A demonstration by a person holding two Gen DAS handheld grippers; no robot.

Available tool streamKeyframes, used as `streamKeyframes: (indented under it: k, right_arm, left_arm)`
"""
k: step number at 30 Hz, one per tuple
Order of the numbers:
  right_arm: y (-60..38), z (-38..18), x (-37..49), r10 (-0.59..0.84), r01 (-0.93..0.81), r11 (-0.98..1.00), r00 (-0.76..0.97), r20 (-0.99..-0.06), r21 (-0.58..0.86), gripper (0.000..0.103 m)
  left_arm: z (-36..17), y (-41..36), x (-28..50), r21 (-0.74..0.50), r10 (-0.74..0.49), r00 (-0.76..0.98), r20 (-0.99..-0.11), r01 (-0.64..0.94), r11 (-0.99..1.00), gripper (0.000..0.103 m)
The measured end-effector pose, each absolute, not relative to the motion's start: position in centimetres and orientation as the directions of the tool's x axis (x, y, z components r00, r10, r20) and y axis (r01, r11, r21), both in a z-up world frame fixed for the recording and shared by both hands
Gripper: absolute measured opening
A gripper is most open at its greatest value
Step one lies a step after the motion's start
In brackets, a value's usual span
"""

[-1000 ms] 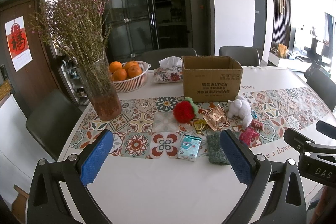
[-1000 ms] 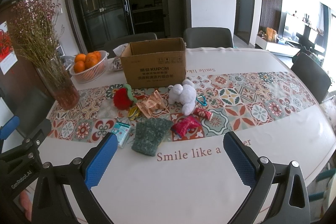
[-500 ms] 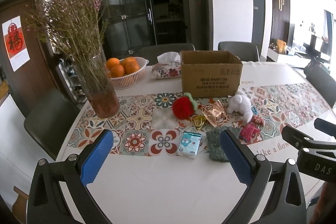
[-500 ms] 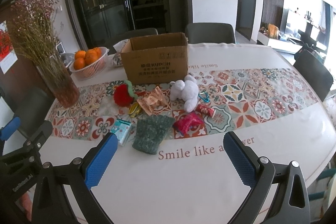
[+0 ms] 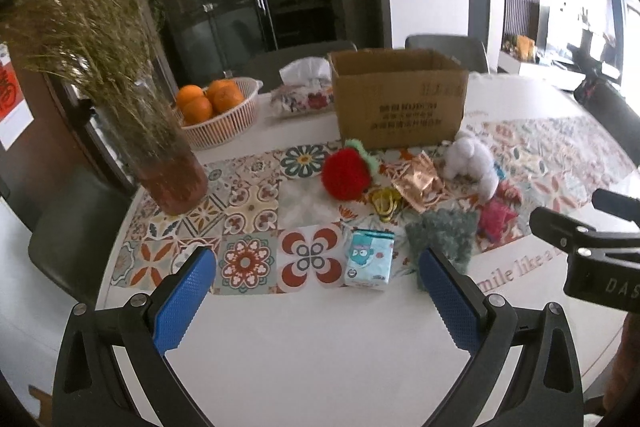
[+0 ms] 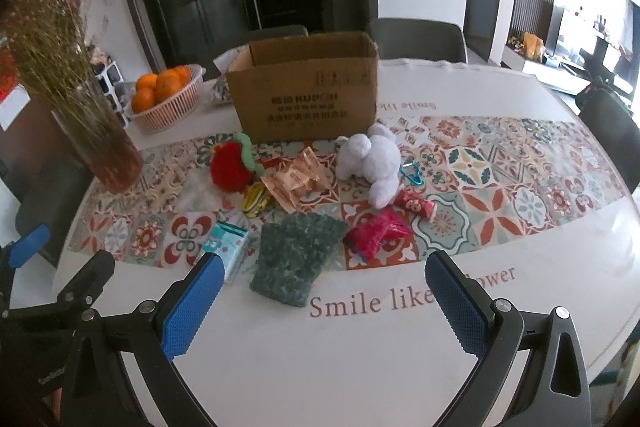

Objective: Organize soft objects
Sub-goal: 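Grasp the blue tissue pack with the left tool while the right tool grasps the green glove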

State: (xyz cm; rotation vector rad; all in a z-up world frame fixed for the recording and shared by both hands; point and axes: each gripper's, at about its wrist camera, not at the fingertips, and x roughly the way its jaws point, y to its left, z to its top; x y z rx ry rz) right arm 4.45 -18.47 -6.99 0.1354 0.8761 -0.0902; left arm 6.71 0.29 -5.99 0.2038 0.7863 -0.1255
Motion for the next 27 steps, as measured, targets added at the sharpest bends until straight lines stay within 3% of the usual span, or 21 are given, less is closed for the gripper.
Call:
streamKeyframes:
  k: [17, 27]
  right_arm:
    - [-17.4, -16.4, 12.1, 0.055, 0.126, 0.984, 0.442, -0.895, 0.123, 0.101]
    - [-18.1, -20.1, 15.0, 0.080, 0.169, 0.974, 0.364, -0.928, 0.150, 0.100]
  left_arm:
    - [-15.6, -0.4, 13.8, 0.082, -0.092, 0.486, -0.869, 0.325, 0.942, 0.103]
    - [-18.8, -1.8, 16.1, 0.077, -0.094, 0.437, -0.894, 0.358, 0.931, 0.102]
